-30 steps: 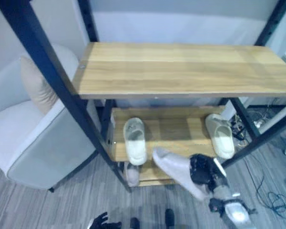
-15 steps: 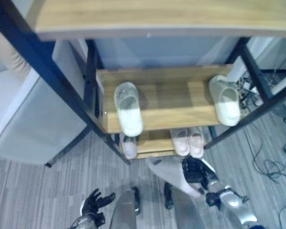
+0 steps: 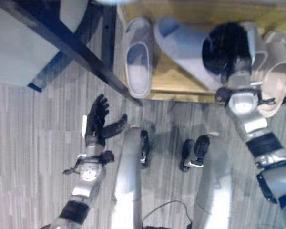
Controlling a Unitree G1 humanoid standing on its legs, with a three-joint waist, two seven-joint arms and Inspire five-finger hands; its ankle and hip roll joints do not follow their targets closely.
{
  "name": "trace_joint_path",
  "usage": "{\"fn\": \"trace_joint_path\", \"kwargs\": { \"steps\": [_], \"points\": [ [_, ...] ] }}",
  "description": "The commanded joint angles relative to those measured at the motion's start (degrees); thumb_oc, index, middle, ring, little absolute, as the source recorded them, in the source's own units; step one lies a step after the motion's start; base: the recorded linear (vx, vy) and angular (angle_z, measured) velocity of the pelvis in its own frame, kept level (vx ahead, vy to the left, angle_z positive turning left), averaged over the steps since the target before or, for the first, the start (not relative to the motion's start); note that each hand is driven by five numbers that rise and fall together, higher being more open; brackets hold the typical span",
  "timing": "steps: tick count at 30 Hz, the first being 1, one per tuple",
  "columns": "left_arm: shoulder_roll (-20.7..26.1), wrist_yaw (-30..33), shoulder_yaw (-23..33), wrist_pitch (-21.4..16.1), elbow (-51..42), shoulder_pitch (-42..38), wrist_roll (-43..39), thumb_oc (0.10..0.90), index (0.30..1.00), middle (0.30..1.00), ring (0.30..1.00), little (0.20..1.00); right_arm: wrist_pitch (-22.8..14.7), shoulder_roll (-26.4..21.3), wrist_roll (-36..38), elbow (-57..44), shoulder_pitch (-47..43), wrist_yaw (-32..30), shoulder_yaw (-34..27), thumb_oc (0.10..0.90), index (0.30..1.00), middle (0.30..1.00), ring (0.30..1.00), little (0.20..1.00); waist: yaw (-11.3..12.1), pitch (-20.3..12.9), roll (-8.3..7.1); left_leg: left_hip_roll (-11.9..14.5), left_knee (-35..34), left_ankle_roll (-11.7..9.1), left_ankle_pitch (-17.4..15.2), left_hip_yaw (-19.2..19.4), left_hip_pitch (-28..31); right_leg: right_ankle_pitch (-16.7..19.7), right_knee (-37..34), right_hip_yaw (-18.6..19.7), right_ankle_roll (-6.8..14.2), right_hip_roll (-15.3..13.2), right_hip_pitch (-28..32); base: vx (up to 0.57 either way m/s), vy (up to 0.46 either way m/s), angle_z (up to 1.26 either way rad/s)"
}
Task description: Arrange the slippers neatly on the shoe rack.
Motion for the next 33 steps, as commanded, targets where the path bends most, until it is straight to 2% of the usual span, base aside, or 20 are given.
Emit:
{"fn": "trace_joint_path", "kwargs": {
  "steps": [1, 4, 7, 8, 13, 19, 23, 33],
  "points": [
    [0.4, 5.77, 1.33, -5.49, -3.22, 2.9, 4.34, 0.8, 0.9, 0.9, 0.9, 0.9, -7.24, -0.47, -2.08, -4.99, -7.27, -3.29, -1.18, 0.4, 0.3, 0.3, 0.3, 0.3, 1.24, -5.2, -1.15, -1.61, 3.83, 2.15, -7.94, -1.48, 1.14, -5.56, 2.9, 2.56, 3.76, -0.09, 1.57, 0.07, 0.015, 0.12],
    [1.56, 8.86, -1.51, -6.49, -7.14, 1.69, 5.68, 0.8, 0.9, 0.9, 0.9, 0.9, -7.41, -1.82, -2.25, -5.92, -11.56, -6.1, 1.57, 0.4, 0.3, 0.3, 0.3, 0.3, 1.15, -0.02, -1.59, -2.77, 15.33, 2.18, -12.34, -2.79, 0.78, -8.96, 14.51, 5.12, 2.68, -0.82, 1.48, 0.12, 0.014, 0.17],
    [2.01, 9.15, -1.54, -6.51, -8.85, 2.49, 5.21, 0.8, 0.9, 0.9, 0.9, 0.9, -6.77, -1.78, -2.72, -5.69, -12.14, -6.41, 2.47, 0.4, 0.3, 0.3, 0.3, 0.3, 1.29, 0.26, -1.9, -2.88, 17.69, 2.09, -13.46, -2.87, 0.78, -9.74, 17.0, 5.69, 2.43, -0.86, 1.49, 0.04, 0.018, 0.13],
    [2.53, 9.1, -1.45, -5.77, -8.81, 2.82, 5.24, 0.8, 0.9, 0.9, 0.9, 0.9, -5.94, -1.72, -3.78, -5.37, -12.27, -6.49, 3.45, 0.4, 0.3, 0.3, 0.3, 0.3, 1.38, 0.29, -2.78, -2.77, 19.33, 2.1, -14.27, -3.28, 0.78, -10.06, 18.87, 6.19, 2.07, -0.94, 1.51, 0.03, 0.015, -0.08],
    [2.74, 9.01, -0.48, -5.81, -8.68, 3.82, 3.28, 0.8, 0.9, 0.9, 0.9, 0.9, -5.39, -1.64, -5.47, -4.75, -11.21, -7.31, 3.16, 0.4, 0.3, 0.3, 0.3, 0.3, 1.81, 0.29, -3.48, -3.31, 18.68, 2.27, -14.29, -3.65, 0.78, -10.21, 19.02, 7.07, 1.78, -0.49, 1.58, 0.01, 0.002, -0.02],
    [1.38, 8.77, -0.04, -6.22, -7.2, 5.07, 1.28, 0.8, 0.9, 0.9, 0.9, 0.9, -2.6, -2.4, -16.2, -6.4, -8.34, -13.67, -1.74, 0.4, 0.3, 0.3, 0.3, 0.3, 1.82, 0.29, -3.22, -3.85, 18.94, 2.32, -14.17, -4.58, 0.78, -10.29, 19.5, 6.89, 1.34, -0.47, 1.63, 0.0, 0.003, 0.01],
    [1.22, 9.75, 0.7, -5.65, -5.85, 4.2, 1.59, 0.8, 0.9, 0.9, 0.9, 0.9, 0.29, -1.4, -20.5, -6.02, -9.47, -15.13, -1.85, 0.4, 0.3, 0.3, 0.3, 0.3, 1.58, 0.29, -3.45, -3.86, 19.82, 2.41, -14.35, -5.1, 0.78, -10.76, 20.71, 7.04, 1.29, 0.22, 1.61, 0.0, 0.003, -0.01],
    [0.66, 10.1, 0.85, -4.4, -4.1, 3.86, 2.59, 0.8, 0.9, 0.9, 0.9, 0.9, 3.08, 1.78, -22.66, -4.48, -7.06, -16.41, -4.17, 0.4, 0.3, 0.3, 0.3, 0.3, 0.67, 0.29, -3.94, -4.17, 20.67, 2.22, -14.12, -5.15, 0.78, -10.86, 21.86, 7.34, 0.66, 0.38, 1.81, 0.0, -0.001, -0.01]
  ]
}}
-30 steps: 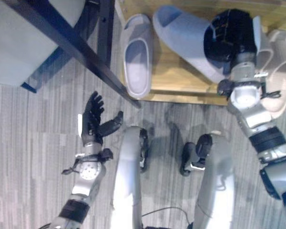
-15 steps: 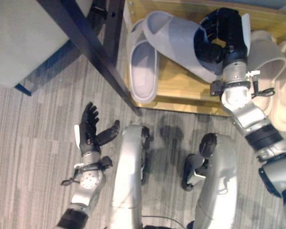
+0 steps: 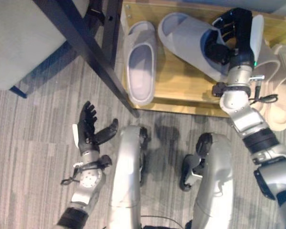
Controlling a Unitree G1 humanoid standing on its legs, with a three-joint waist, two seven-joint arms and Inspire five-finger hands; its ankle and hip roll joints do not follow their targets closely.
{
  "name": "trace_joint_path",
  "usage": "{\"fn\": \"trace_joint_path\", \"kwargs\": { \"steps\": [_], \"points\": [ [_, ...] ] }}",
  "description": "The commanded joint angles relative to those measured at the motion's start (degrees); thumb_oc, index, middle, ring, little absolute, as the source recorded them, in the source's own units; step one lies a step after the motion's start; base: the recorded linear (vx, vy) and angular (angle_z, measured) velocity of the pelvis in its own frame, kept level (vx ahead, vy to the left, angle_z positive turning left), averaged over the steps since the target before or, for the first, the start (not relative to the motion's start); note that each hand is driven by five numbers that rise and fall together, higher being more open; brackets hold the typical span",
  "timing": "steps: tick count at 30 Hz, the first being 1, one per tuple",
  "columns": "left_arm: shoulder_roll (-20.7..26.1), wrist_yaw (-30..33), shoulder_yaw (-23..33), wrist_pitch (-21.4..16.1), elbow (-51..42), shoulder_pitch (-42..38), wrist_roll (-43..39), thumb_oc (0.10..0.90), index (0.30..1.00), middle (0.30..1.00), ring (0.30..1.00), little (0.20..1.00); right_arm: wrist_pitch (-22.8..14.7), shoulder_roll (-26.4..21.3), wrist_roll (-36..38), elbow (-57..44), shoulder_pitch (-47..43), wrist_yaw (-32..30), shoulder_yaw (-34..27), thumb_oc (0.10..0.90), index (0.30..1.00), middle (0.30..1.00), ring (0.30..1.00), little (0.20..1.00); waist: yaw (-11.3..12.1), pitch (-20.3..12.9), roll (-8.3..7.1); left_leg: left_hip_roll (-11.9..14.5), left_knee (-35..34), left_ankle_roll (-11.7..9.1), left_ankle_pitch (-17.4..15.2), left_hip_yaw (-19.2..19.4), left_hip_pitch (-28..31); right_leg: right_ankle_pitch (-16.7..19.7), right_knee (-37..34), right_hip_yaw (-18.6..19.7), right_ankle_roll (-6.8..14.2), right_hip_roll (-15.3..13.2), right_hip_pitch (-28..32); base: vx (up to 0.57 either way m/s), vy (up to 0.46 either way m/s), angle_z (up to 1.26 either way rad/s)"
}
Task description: Arrange the slippers neatly on the shoe rack.
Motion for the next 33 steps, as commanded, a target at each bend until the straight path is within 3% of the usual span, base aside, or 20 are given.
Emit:
{"fn": "trace_joint_path", "kwargs": {
  "steps": [1, 5, 6, 7, 8, 13, 25, 33],
  "points": [
    [0.44, 1.21, 2.4, -4.37, -2.13, -0.8, 1.28, 0.8, 0.9, 0.9, 0.9, 0.9, -3.8, -0.88, -2.56, -3.95, -7.27, -3.59, -4.07, 0.4, 0.3, 0.3, 0.3, 0.3, 1.57, -1.63, -1.87, -2.64, 3.0, 0.95, -4.36, -5.61, 1.41, -1.08, 4.39, 3.76, -2.4, 1.06, 2.25, 0.0, 0.0, 0.0],
    [0.83, 1.23, 2.6, -4.43, -1.74, -0.88, 1.48, 0.8, 0.9, 0.9, 0.9, 0.9, -3.72, -0.52, -2.23, -2.87, -7.72, -3.56, -3.76, 0.4, 0.3, 0.3, 0.3, 0.3, 1.62, -1.63, -1.79, -2.8, 3.27, 0.95, -4.37, -5.75, 1.41, -1.12, 4.68, 4.07, -2.37, 1.26, 2.26, 0.0, 0.0, 0.0],
    [0.58, 1.38, 2.42, -4.57, -0.69, -1.35, 0.52, 0.8, 0.9, 0.9, 0.9, 0.9, -3.58, 0.64, -0.51, -0.19, -9.64, -4.09, -2.93, 0.601, 0.601, 0.601, 0.601, 0.601, 1.71, -1.63, -1.84, -2.86, 3.24, 0.84, -4.19, -5.62, 1.41, -1.03, 4.85, 4.3, -2.4, 1.21, 2.28, 0.0, 0.0, 0.0],
    [0.57, 1.37, 2.43, -4.58, -0.69, -1.35, 0.51, 0.8, 0.9, 0.9, 0.9, 0.9, -3.61, 0.65, -0.49, -0.13, -9.69, -4.1, -2.89, 0.764, 0.846, 0.846, 0.846, 0.846, 1.69, -1.63, -1.84, -2.85, 3.23, 0.84, -4.19, -5.62, 1.41, -1.03, 4.85, 4.3, -2.4, 1.21, 2.28, 0.0, 0.0, 0.0],
    [0.53, 0.88, 2.04, -4.25, -0.53, -1.52, -0.52, 0.8, 0.9, 0.9, 0.9, 0.9, -3.07, 2.1, 0.61, 1.24, -12.42, -3.66, -1.26, 0.8, 0.9, 0.9, 0.9, 0.9, 1.95, -1.63, -1.73, -2.91, 3.24, 0.75, -4.03, -5.58, 1.41, -0.89, 5.01, 4.42, -2.4, 1.25, 2.19, 0.0, 0.0, 0.0],
    [1.14, 0.97, 1.82, -3.39, -0.52, -1.74, 1.47, 0.8, 0.9, 0.9, 0.9, 0.9, -1.57, 2.1, -1.74, 0.44, -11.0, -3.14, -0.82, 0.8, 0.9, 0.9, 0.9, 0.9, 1.54, -1.63, -1.66, -3.03, 3.57, 0.69, -4.14, -5.62, 1.41, -0.86, 5.25, 4.75, -2.29, 1.31, 2.27, 0.0, 0.0, 0.0],
    [1.37, 2.0, 1.54, -1.74, -0.15, -2.21, 5.7, 0.8, 0.9, 0.9, 0.9, 0.9, 1.52, 0.34, -8.41, -8.55, -1.36, -3.16, -7.05, 0.8, 0.9, 0.9, 0.9, 0.9, 0.68, -1.63, -0.72, -3.15, 3.79, 0.63, -4.29, -5.22, 1.41, -0.56, 5.72, 5.58, -2.06, 1.31, 2.47, 0.0, 0.005, 0.03],
    [0.83, 0.87, 2.79, -1.81, -1.56, -0.08, 5.02, 0.8, 0.9, 0.9, 0.9, 0.9, -0.59, 1.11, -9.98, -18.87, 8.58, -2.08, -11.79, 0.8, 0.9, 0.9, 0.9, 0.9, -0.17, -1.63, -1.35, -3.11, 3.19, 0.66, -4.18, -4.56, 1.41, -0.3, 5.4, 6.2, -2.17, 1.65, 2.39, 0.0, 0.0, 0.0]
  ]
}}
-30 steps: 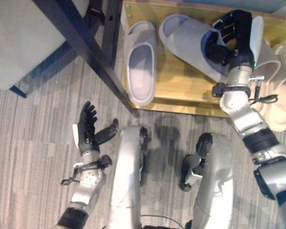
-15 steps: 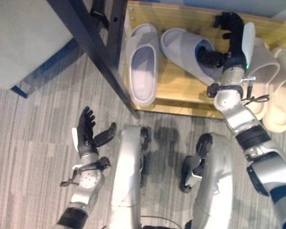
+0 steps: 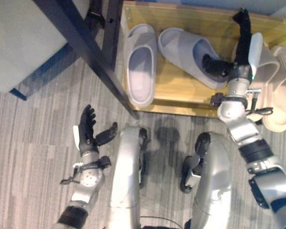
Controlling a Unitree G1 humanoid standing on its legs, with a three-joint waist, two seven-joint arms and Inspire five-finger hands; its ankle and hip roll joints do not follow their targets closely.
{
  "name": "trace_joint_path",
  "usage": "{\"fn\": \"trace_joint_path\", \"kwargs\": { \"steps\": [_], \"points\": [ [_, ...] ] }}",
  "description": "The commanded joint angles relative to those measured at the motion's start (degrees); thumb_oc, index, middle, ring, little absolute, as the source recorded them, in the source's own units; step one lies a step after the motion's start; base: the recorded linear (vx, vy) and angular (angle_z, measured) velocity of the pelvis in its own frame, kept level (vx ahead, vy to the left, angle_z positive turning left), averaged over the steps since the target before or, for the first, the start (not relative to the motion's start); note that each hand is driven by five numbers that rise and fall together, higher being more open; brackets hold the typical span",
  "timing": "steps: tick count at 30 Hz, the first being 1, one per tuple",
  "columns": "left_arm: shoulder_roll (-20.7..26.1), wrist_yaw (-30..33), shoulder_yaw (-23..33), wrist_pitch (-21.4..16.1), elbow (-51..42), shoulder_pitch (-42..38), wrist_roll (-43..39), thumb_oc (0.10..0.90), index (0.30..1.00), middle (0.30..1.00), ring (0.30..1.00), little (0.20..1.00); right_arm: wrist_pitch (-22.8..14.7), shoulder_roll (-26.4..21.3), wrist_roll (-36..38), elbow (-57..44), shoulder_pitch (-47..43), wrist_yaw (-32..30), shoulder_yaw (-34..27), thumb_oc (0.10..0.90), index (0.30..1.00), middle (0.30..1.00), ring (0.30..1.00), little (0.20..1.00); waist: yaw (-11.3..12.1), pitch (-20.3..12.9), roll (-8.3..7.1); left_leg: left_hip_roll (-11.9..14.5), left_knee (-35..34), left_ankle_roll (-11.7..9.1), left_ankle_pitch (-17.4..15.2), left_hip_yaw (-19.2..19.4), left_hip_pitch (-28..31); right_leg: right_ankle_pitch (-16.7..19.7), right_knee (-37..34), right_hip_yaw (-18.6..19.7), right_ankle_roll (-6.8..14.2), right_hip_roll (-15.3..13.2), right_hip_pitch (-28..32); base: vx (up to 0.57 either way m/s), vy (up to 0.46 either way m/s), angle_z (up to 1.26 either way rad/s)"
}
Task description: Arrange the slippers neatly on the shoe rack.
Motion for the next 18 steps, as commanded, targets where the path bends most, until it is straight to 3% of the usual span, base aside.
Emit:
{"fn": "trace_joint_path", "kwargs": {
  "steps": [1, 8, 12, 18],
  "points": [
    [0.82, 0.61, 2.15, -3.97, -5.56, 0.88, 2.24, 0.8, 0.9, 0.9, 0.9, 0.9, -4.33, -2.24, -3.17, -8.58, -3.62, -1.79, -3.74, 0.8, 0.9, 0.9, 0.9, 0.9, 1.63, -1.63, -1.1, -2.24, 2.08, 0.16, -2.96, -5.73, 0.78, 1.36, 3.67, 4.38, -3.16, 1.88, 1.87, 0.0, 0.0, 0.0],
    [0.31, -0.69, 1.61, -4.13, -6.27, 3.07, 1.61, 0.8, 0.9, 0.9, 0.9, 0.9, -8.12, -2.43, -4.54, -17.01, 3.24, -1.04, -6.27, 0.8, 0.9, 0.9, 0.9, 0.9, 1.13, -1.63, -1.51, -2.13, 1.97, 0.25, -2.76, -5.53, 0.78, 1.31, 3.69, 4.44, -3.39, 2.02, 1.52, 0.0, 0.0, 0.0],
    [0.41, -0.62, 1.69, -4.59, -5.8, 3.39, 1.21, 0.8, 0.9, 0.9, 0.9, 0.9, -9.0, -3.57, -5.24, -18.44, 3.49, -1.01, -5.8, 0.8, 0.9, 0.9, 0.9, 0.9, 1.09, -1.63, -1.63, -2.07, 2.05, 0.2, -2.71, -5.53, 0.78, 1.18, 3.62, 4.37, -3.52, 1.92, 1.43, -0.01, 0.006, 0.0],
    [0.6, -1.49, 0.97, -5.82, -5.15, 3.56, 0.9, 0.8, 0.9, 0.9, 0.9, 0.9, -13.41, -5.74, -3.24, -20.1, 2.03, 0.82, -3.15, 0.8, 0.9, 0.9, 0.9, 0.9, 1.29, -1.63, -1.48, -2.29, 1.58, 0.18, -2.12, -5.66, 0.78, 1.47, 2.96, 4.32, -3.7, 1.94, 1.42, -0.01, 0.009, 0.0]
  ]
}}
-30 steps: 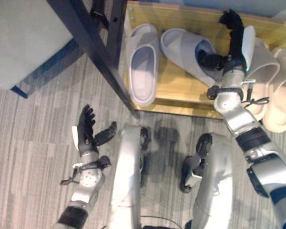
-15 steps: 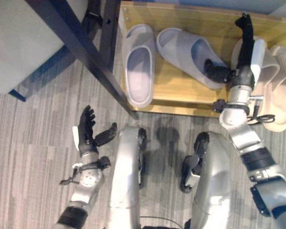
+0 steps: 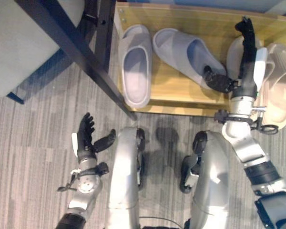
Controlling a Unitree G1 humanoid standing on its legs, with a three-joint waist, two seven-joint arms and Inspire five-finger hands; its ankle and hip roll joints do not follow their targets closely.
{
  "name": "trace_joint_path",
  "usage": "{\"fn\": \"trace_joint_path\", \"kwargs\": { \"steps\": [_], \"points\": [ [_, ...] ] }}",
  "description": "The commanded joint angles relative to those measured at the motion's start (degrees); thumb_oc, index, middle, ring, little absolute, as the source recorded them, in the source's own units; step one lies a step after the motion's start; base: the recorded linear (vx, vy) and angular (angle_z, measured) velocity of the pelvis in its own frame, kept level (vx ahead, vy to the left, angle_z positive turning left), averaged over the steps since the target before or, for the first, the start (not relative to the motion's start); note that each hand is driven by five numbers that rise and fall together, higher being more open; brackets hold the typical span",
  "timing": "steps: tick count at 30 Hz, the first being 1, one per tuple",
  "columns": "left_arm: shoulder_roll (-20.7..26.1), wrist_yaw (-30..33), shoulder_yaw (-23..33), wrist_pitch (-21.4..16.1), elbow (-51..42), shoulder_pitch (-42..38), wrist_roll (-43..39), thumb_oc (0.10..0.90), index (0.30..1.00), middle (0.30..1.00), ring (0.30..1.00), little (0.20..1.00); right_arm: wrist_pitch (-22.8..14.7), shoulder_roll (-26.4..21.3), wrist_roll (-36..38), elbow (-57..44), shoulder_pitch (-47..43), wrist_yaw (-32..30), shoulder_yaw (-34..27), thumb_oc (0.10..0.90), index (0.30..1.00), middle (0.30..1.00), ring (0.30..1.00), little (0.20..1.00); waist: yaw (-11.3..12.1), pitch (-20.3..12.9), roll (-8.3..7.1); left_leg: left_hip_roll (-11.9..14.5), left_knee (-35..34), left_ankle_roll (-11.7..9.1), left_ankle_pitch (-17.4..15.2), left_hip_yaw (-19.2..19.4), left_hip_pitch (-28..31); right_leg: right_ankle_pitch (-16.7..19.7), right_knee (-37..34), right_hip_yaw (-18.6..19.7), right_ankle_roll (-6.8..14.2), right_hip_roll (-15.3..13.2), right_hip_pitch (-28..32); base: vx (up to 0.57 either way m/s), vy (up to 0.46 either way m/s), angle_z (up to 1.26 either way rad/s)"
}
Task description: Arrange the slippers neatly on the shoe rack.
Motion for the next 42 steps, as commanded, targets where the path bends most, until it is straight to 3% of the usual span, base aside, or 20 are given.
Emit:
{"fn": "trace_joint_path", "kwargs": {
  "steps": [1, 10, 12, 16, 20, 26, 27, 36, 42],
  "points": [
    [0.74, 0.21, -0.08, -6.18, -4.53, -0.47, 1.04, 0.8, 0.9, 0.9, 0.9, 0.9, -7.61, -4.42, -0.54, -9.71, -7.45, -0.05, -0.88, 0.8, 0.9, 0.9, 0.9, 0.9, 2.32, -1.65, -1.45, -2.31, 0.91, 0.25, -1.73, -5.78, 0.84, 1.92, 2.08, 4.11, -3.7, 1.8, 1.6, 0.0, 0.0, 0.0],
    [-0.04, -0.24, -1.26, -6.41, -2.76, -2.04, 0.59, 0.8, 0.9, 0.9, 0.9, 0.9, -9.35, -6.15, 2.41, -11.11, -8.01, 4.12, 2.58, 0.8, 0.9, 0.9, 0.9, 0.9, 2.18, -1.65, -1.71, -2.01, 1.0, 0.06, -1.84, -6.07, 0.84, 1.82, 2.1, 4.09, -3.68, 1.87, 1.6, 0.0, 0.004, 0.0],
    [-0.45, -0.96, -1.69, -6.32, -2.87, -2.34, 0.42, 0.8, 0.9, 0.9, 0.9, 0.9, -12.24, -4.93, 8.29, -12.06, -7.04, 7.52, 3.48, 0.8, 0.9, 0.9, 0.9, 0.9, 2.24, -1.65, -1.61, -2.09, 0.81, -0.05, -1.88, -5.84, 0.84, 2.04, 1.95, 4.19, -3.68, 1.94, 1.6, 0.01, 0.049, 0.0],
    [-1.16, -1.55, -3.05, -6.12, -2.54, -3.91, 0.11, 0.8, 0.9, 0.9, 0.9, 0.9, -13.4, -4.32, 11.13, -13.82, -3.79, 8.92, 2.4, 0.8, 0.9, 0.9, 0.9, 0.9, 2.48, -1.65, -1.58, -2.43, 0.44, -0.06, -1.72, -5.98, 0.84, 2.4, 1.65, 4.39, -3.36, 1.75, 1.61, 0.0, 0.0, 0.0],
    [-2.25, -1.13, -3.69, -6.3, -2.22, -4.48, 0.38, 0.8, 0.9, 0.9, 0.9, 0.9, -12.97, -3.08, 8.18, -16.26, 1.52, 8.33, 0.83, 0.8, 0.9, 0.9, 0.9, 0.9, 1.99, -1.65, -2.06, -2.09, 0.48, -0.02, -1.84, -6.06, 0.84, 2.37, 1.72, 4.43, -3.42, 1.82, 1.61, 0.0, 0.0, 0.0],
    [-2.32, -0.91, -3.91, -5.99, -1.8, -4.18, 0.54, 0.8, 0.9, 0.9, 0.9, 0.9, -13.02, -1.1, 9.47, -17.46, 4.09, 9.01, 1.35, 0.8, 0.9, 0.9, 0.9, 0.9, 1.53, -1.65, -2.12, -1.81, 0.6, 0.01, -1.9, -6.07, 0.84, 2.25, 1.75, 4.22, -3.54, 1.91, 1.6, 0.0, 0.0, 0.0],
    [-2.22, -0.15, -3.79, -6.05, -2.08, -4.27, 0.84, 0.8, 0.9, 0.9, 0.9, 0.9, -13.55, 0.21, 12.45, -17.28, 4.76, 9.65, 1.85, 0.8, 0.9, 0.9, 0.9, 0.9, 1.45, -1.65, -2.14, -1.76, 0.66, 0.0, -1.88, -6.1, 0.84, 2.22, 1.78, 4.24, -3.57, 1.98, 1.6, 0.0, 0.0, 0.0],
    [-2.17, 0.87, -3.05, -5.7, -2.48, -4.91, 1.35, 0.8, 0.9, 0.9, 0.9, 0.9, -12.87, 1.39, 14.87, -19.01, 4.39, 12.5, 6.12, 0.8, 0.9, 0.9, 0.9, 0.9, 1.3, -1.65, -2.53, -1.64, 0.28, -0.08, -1.88, -6.15, 0.84, 2.01, 1.21, 3.86, -3.75, 2.07, 1.58, 0.0, 0.0, 0.0],
    [-2.35, 1.39, -4.48, -4.68, -2.04, -5.82, 1.16, 0.8, 0.9, 0.9, 0.9, 0.9, -12.34, 5.12, 18.06, -21.68, 3.19, 13.48, 10.25, 0.8, 0.9, 0.9, 0.9, 0.9, 1.42, -1.65, -2.24, -1.7, 0.16, 0.13, -1.95, -6.27, 0.84, 2.08, 0.9, 3.88, -3.8, 2.18, 1.57, 0.0, 0.002, -0.03]
  ]
}}
